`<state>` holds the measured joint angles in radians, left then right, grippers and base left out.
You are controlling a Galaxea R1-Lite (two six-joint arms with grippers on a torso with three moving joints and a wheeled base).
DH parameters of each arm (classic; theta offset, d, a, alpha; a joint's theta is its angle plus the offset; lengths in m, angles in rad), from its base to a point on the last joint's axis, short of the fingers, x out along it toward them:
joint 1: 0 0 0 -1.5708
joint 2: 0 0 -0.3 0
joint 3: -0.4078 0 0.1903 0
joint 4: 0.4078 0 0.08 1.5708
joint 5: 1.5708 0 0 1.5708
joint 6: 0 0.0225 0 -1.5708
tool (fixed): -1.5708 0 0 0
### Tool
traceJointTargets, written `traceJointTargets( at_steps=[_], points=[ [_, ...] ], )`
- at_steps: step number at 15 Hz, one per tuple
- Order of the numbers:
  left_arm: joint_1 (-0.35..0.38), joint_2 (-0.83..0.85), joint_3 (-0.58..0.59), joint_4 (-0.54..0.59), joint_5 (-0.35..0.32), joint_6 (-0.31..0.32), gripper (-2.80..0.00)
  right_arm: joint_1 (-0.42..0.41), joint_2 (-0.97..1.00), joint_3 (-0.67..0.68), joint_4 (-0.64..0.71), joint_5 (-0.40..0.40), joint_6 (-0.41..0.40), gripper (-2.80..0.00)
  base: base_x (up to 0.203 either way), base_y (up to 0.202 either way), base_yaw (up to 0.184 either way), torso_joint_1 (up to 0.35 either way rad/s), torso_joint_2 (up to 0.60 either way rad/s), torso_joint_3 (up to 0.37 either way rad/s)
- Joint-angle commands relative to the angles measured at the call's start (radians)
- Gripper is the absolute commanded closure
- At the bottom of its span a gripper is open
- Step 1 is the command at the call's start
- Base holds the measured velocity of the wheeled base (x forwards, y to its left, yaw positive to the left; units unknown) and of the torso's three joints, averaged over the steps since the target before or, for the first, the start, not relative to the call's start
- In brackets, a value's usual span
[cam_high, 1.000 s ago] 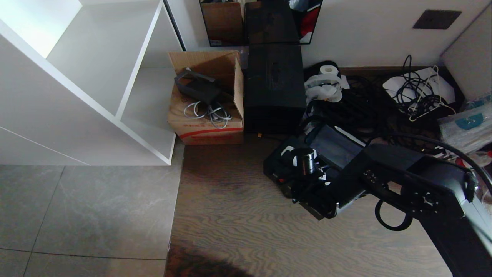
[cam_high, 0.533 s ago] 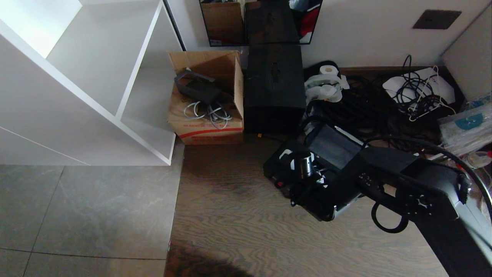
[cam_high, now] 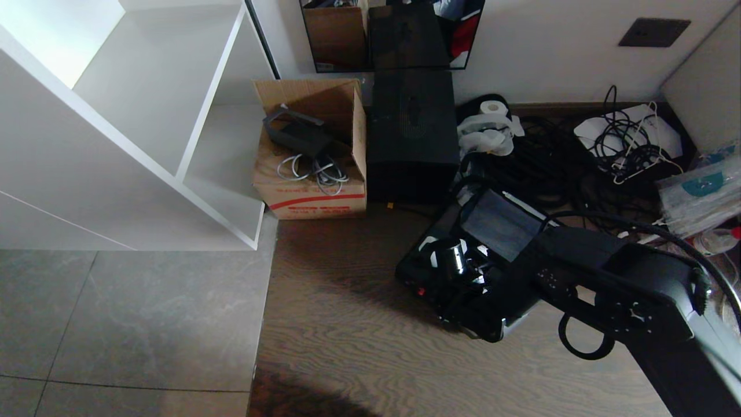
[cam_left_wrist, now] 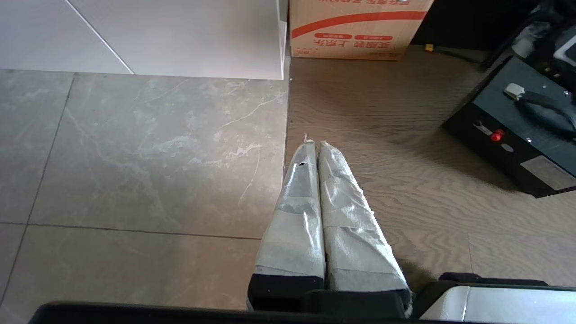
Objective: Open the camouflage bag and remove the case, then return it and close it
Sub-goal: Release the handle, then grip the handle again
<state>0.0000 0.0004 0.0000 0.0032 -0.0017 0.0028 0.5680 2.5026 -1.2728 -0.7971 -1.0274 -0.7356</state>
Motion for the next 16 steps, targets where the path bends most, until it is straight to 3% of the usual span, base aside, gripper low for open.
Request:
traceJointTargets(
  at_steps=[1, 5, 6, 10, 12, 16],
  points=[
    [0.000, 0.000, 0.000, 0.000, 0.000, 0.000, 0.00, 0.028, -0.027, 0.050, 0.026, -0.002, 0.028, -2.80, 0.000, 0.000, 0.000, 0.000, 0.00, 0.000],
    [0.000, 0.000, 0.000, 0.000, 0.002, 0.000, 0.00, 0.049, -0.164, 0.146, 0.061, 0.010, 0.054, -2.80, 0.000, 0.000, 0.000, 0.000, 0.00, 0.000],
    [0.000, 0.000, 0.000, 0.000, 0.000, 0.000, 0.00, 0.049, -0.207, 0.184, 0.078, 0.036, 0.058, 0.00, 0.000, 0.000, 0.000, 0.000, 0.00, 0.000],
    [0.000, 0.001, 0.000, 0.000, 0.000, 0.000, 0.00, 0.016, -0.431, 0.298, 0.297, 0.142, 0.150, 0.00, 0.000, 0.000, 0.000, 0.000, 0.00, 0.000],
    [0.000, 0.000, 0.000, 0.000, 0.002, 0.000, 0.00, -0.032, -0.565, 0.363, 0.436, 0.254, 0.193, 0.00, 0.000, 0.000, 0.000, 0.000, 0.00, 0.000],
    [0.000, 0.000, 0.000, 0.000, 0.000, 0.000, 0.00, -0.201, -0.859, 0.490, 0.627, 0.569, 0.227, 0.00, 0.000, 0.000, 0.000, 0.000, 0.00, 0.000]
  ],
)
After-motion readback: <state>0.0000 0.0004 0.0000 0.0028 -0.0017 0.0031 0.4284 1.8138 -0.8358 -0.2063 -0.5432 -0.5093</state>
